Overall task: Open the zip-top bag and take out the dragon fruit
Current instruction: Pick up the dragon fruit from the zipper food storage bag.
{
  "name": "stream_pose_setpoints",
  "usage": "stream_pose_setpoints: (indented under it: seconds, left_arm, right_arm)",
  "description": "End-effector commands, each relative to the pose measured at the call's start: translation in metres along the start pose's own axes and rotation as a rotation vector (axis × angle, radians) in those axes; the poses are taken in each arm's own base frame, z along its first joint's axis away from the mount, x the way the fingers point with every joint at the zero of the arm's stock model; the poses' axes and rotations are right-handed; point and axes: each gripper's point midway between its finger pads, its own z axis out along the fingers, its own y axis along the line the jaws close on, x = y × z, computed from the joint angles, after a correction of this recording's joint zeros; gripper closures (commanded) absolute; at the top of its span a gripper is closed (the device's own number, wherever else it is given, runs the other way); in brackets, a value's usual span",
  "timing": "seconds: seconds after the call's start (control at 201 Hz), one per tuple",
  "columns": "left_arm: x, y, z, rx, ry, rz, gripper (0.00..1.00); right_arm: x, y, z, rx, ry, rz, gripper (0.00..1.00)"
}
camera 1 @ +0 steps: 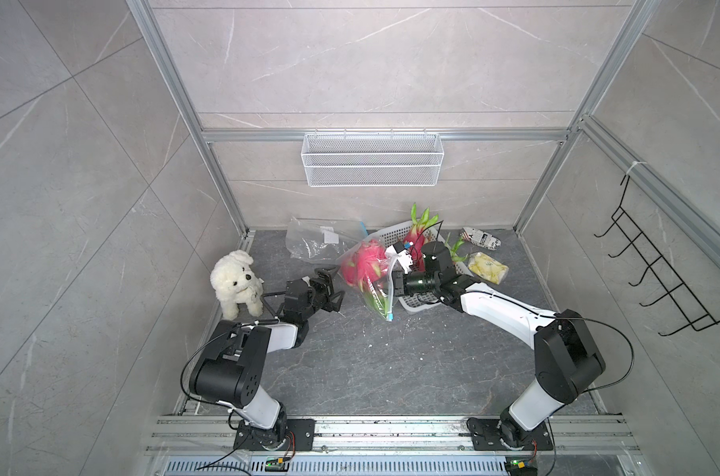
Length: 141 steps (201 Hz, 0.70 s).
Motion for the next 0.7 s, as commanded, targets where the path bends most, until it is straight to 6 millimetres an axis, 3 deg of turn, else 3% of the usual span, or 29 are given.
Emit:
stream_pose_setpoints:
  seconds: [0.0, 0.234, 0.318, 0.408, 0.443, 0.488, 0.537, 0.572, 0.642, 0.697]
  left_arm:
    - [0.006, -0.023, 0.009, 0.107, 0.058, -0.039, 0.00]
    - [-0.001, -0.036, 0.019, 0.173, 0.044, -0.032, 0.03]
    - [-0.003, -0.033, 0.017, 0.172, 0.033, -0.022, 0.25]
    - [-0.006, -0.026, 0.014, 0.166, 0.015, -0.029, 0.59]
    - [-0.005, -0.023, 0.013, 0.161, 0.014, -0.034, 0.66]
    - [-0.002, -0.022, 0.013, 0.154, 0.031, -0.038, 0.63]
    - [0.003, -0.021, 0.013, 0.148, 0.060, -0.040, 0.45]
    - [0.008, -0.020, 0.014, 0.140, 0.085, -0.045, 0.39]
    - [0.017, -0.018, 0.013, 0.133, 0.112, -0.049, 0.42]
    - [0.020, -0.014, 0.012, 0.121, 0.112, -0.051, 0.59]
  right_arm:
    - [-0.021, 0.025, -0.004, -0.075, -0.051, -0.089, 0.89]
    - [-0.010, -0.002, 0.020, -0.103, -0.035, 0.003, 0.90]
    - [-0.007, -0.016, 0.026, -0.079, -0.042, 0.021, 0.90]
    - [-0.005, -0.028, 0.030, -0.039, -0.047, 0.036, 0.90]
    - [-0.004, -0.031, 0.030, -0.027, -0.044, 0.039, 0.90]
    - [-0.004, -0.035, 0.031, -0.013, -0.047, 0.038, 0.90]
    - [-0.004, -0.038, 0.031, 0.007, -0.047, 0.035, 0.90]
    - [-0.003, -0.041, 0.031, 0.025, -0.044, 0.034, 0.90]
    - [-0.004, -0.045, 0.030, 0.054, -0.045, 0.028, 0.90]
    - [-0.004, -0.048, 0.030, 0.068, -0.045, 0.027, 0.90]
